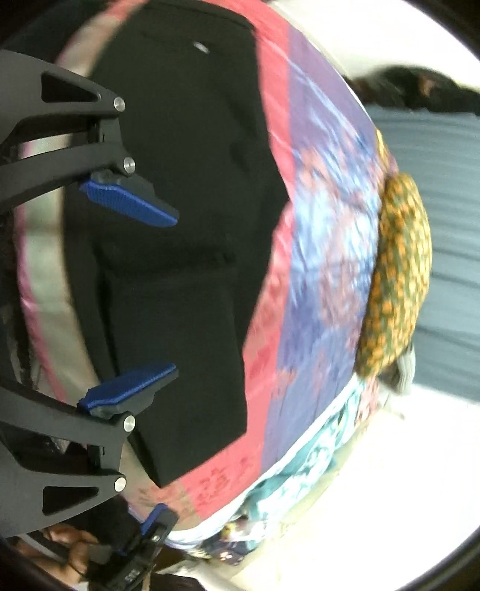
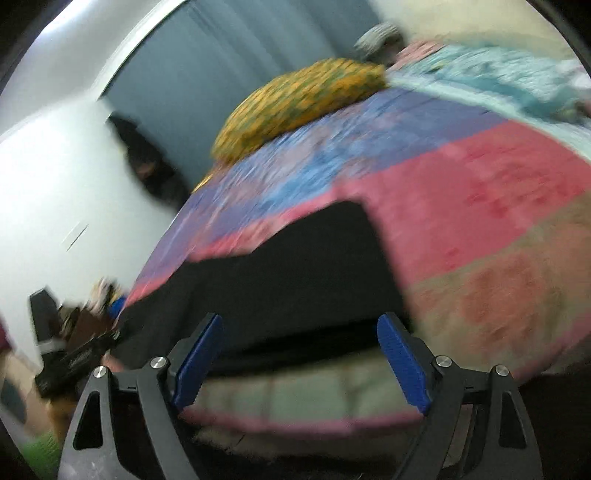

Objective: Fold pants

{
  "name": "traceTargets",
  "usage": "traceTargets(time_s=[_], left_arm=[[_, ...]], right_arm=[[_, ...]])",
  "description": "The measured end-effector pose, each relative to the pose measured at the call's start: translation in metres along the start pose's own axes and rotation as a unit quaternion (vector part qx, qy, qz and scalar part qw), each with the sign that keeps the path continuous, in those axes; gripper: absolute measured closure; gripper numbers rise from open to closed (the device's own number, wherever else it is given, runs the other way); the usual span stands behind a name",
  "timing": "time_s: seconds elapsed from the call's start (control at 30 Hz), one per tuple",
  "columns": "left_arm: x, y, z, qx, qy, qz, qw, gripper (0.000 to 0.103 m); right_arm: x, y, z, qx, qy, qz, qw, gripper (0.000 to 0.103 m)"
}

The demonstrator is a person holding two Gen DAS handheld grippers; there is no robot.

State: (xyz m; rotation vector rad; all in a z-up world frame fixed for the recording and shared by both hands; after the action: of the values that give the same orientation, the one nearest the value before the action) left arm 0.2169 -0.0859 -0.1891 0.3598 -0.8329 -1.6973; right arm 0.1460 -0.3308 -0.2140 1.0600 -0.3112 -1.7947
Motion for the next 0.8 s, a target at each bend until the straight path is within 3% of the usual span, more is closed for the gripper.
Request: traceTargets(time_s=[0.03,0.1,0.17,0.2,0.27,0.33,0.37,0.4,0.5,0.57,0.6,0.7,0.8], left_arm=[[0.011,0.005,-0.009,0.000,-0.009,-0.009,0.9999,0.026],[0.019,0.006,-0.027,-0.015,-0.010,-0.023,0.9996,0.026],[0.016,-0.003,-0.052,-0.044,0.015,-0.035,0.9983,0.033],[0.010,-0.012,-0.066,-0.069,0.032,-0.040,0.9963,0.036],[0.000,-0.029,-0.081,-0.101,0.053,-0.045,0.9924,0.041],[-0.001,-0.032,-0.079,-0.085,0.046,-0.055,0.9938,0.040],[-0.001,-0.033,-0.077,-0.087,0.047,-0.064,0.9930,0.040],[0.000,-0.033,-0.074,-0.087,0.047,-0.069,0.9927,0.040],[-0.002,-0.033,-0.056,-0.076,0.041,-0.059,0.9945,0.037],[-0.003,-0.036,-0.038,-0.051,0.033,-0.036,0.9975,0.022],[-0.003,-0.039,-0.032,-0.044,0.032,-0.028,0.9981,0.020],[-0.008,-0.045,-0.025,-0.053,0.032,-0.023,0.9978,0.020],[-0.014,-0.044,-0.023,-0.047,0.040,-0.023,0.9978,0.020]], right_arm=[[0.003,0.006,-0.003,-0.001,-0.004,0.005,1.000,0.019],[-0.005,0.018,-0.013,-0.013,0.013,0.027,0.999,0.034],[-0.010,0.022,-0.015,-0.022,0.032,0.063,0.997,0.060],[-0.017,0.027,-0.025,-0.034,0.043,0.079,0.995,0.064],[-0.014,0.020,-0.054,-0.080,0.044,0.083,0.992,0.076],[0.009,-0.014,-0.090,-0.168,-0.001,0.072,0.983,0.077],[0.017,-0.024,-0.098,-0.182,0.000,0.062,0.981,0.084],[0.018,-0.017,-0.092,-0.146,0.005,0.058,0.988,0.084],[0.010,0.001,-0.079,-0.129,-0.013,0.056,0.990,0.078],[-0.005,0.022,-0.073,-0.100,-0.018,0.083,0.991,0.077],[-0.011,0.032,-0.075,-0.097,-0.022,0.098,0.990,0.077],[-0.015,0.064,-0.097,-0.106,-0.041,0.105,0.988,0.077],[0.012,0.070,-0.125,-0.144,-0.083,0.078,0.983,0.077]])
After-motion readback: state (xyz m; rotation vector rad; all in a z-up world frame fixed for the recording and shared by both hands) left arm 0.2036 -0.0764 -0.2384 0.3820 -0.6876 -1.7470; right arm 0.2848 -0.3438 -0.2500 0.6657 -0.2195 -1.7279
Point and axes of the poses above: each gripper's, at about its wrist camera, not at the fingertips, and z roughly against the way its jaws point, x to its right, y to its top, the point moved 8 cm from there along -z, roughly the way its jaws point, and after that the axes turned 2 degrees about y, right-handed, at the moved point
